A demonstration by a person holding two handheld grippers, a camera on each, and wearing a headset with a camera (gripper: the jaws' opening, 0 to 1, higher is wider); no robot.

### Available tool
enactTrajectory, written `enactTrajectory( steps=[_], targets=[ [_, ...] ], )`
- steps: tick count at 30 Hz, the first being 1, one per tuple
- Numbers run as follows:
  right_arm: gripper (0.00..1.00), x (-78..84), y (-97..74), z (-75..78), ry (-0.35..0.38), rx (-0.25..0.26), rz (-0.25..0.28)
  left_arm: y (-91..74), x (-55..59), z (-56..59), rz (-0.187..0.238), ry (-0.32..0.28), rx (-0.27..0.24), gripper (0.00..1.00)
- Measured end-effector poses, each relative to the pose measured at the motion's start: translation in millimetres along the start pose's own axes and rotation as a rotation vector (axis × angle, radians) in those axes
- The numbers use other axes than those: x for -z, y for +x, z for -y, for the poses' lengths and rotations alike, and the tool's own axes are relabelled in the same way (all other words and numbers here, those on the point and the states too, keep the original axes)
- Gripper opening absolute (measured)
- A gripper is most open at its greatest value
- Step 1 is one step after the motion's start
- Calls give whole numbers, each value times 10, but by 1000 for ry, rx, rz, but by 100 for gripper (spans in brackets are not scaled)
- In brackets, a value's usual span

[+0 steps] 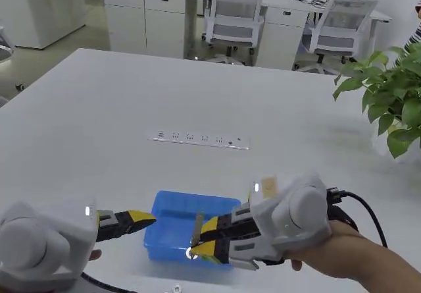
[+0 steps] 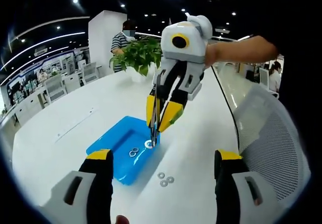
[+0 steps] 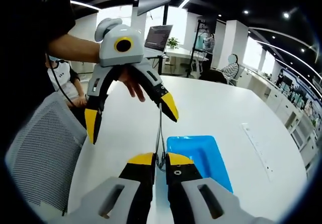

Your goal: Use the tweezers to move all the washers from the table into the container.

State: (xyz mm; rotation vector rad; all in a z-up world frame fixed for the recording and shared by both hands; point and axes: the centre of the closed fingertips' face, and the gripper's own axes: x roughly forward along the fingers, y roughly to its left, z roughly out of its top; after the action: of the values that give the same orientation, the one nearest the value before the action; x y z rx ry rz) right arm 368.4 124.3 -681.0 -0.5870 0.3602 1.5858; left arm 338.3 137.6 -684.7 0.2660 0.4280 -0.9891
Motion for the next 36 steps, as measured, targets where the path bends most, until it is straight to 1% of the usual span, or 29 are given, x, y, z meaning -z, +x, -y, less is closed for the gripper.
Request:
enactTrajectory(
  steps=[5, 8, 14, 19, 22, 25, 26, 27, 30, 31, 32, 34, 36],
  targets=[
    [9, -32, -11, 106, -28, 7, 7, -27, -21, -40, 3, -5, -21, 92],
    [9, -31, 1, 174, -36, 14, 7, -28, -57, -55, 10, -1, -29, 97],
    [9, -7, 73, 302, -66, 24, 4, -26, -83, -90, 13, -1, -38, 99],
    [9, 39, 138, 397, -72, 24, 1, -25, -93, -102, 14, -8, -41, 99],
    [9, 71, 182, 421, -77, 17, -4, -28, -93, -115, 16, -10, -43, 99],
    [9, 108, 221, 433, -83, 10, -10, -28, -79, -155, 15, -8, -49, 99],
    [9, 124, 239, 439, -90, 7, -12, -26, -84, -166, 18, -8, -51, 98],
    [9, 145, 260, 447, -88, 3, -15, -24, -88, -186, 20, -7, -56, 96],
    [9, 193, 301, 467, -90, -4, -25, -24, -102, -289, 24, -11, -84, 85],
    [9, 209, 317, 472, -88, -8, -26, -26, -113, -339, 32, -14, -96, 84],
    [9, 218, 325, 473, -85, -11, -27, -24, -119, -359, 34, -11, -99, 84],
    [9, 253, 350, 480, -88, -15, -33, -13, -136, -393, 36, 3, -96, 82],
    [9, 282, 369, 491, -84, -18, -38, 8, -146, -424, 29, 11, -91, 81]
  ],
)
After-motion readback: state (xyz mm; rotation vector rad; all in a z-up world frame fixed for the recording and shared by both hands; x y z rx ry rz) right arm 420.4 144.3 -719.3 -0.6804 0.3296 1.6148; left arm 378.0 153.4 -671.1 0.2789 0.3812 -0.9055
